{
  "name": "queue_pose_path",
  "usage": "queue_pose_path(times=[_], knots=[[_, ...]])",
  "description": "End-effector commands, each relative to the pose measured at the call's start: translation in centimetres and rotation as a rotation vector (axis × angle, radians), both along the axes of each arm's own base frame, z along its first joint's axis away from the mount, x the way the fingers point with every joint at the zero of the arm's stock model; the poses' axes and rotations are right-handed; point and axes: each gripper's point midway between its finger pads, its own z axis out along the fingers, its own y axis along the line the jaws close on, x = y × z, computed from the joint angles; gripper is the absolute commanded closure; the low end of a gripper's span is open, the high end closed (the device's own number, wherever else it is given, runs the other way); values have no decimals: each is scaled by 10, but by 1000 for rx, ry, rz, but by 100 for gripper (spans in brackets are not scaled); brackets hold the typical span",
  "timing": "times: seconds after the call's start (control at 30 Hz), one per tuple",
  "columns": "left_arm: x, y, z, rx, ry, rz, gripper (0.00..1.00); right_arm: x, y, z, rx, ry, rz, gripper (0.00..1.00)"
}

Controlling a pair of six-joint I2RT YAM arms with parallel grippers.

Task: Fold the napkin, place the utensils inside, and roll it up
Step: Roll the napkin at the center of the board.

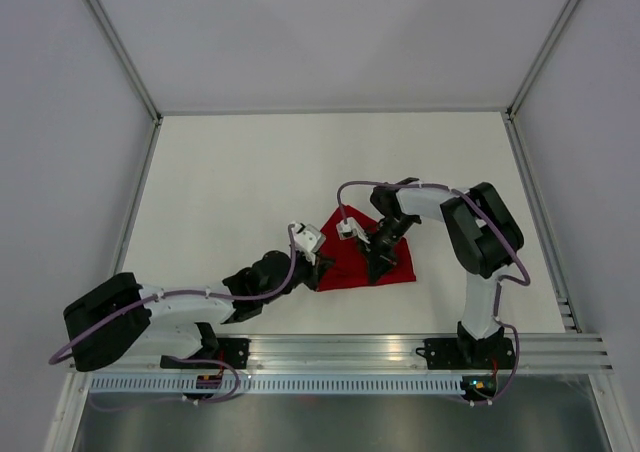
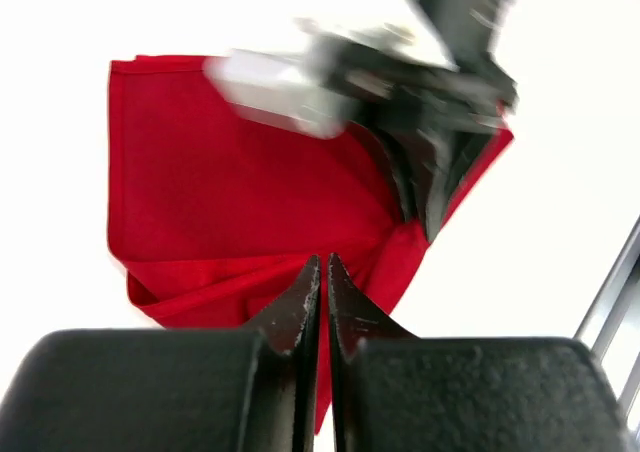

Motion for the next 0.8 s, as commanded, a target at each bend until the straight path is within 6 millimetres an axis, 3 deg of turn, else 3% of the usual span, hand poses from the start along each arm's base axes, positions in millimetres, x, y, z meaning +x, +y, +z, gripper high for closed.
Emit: queue_pose_path(times=[0.0, 0.13, 0.17, 0.3, 0.33, 0.37, 0.77], knots=[[-2, 1, 1, 168, -181, 0, 91, -22, -29, -20, -106, 138, 83, 99], [-15, -17, -8, 311, -245, -75, 86, -12, -27, -24, -114, 161, 65, 99], [-23, -23, -17, 358, -260, -114, 82, -11, -26, -25, -116, 162, 61, 99], [-38, -47, -24, 484, -411, -244, 71, -7, -27, -30, -129, 164, 47, 99], [-43, -56, -23, 482, -427, -280, 60, -6, -27, -32, -133, 166, 45, 99], [-46, -62, -23, 483, -442, -302, 55, -7, -27, -33, -137, 169, 43, 99], [-72, -106, -59, 520, -510, -530, 44, -3, -30, -40, -150, 174, 16, 99]])
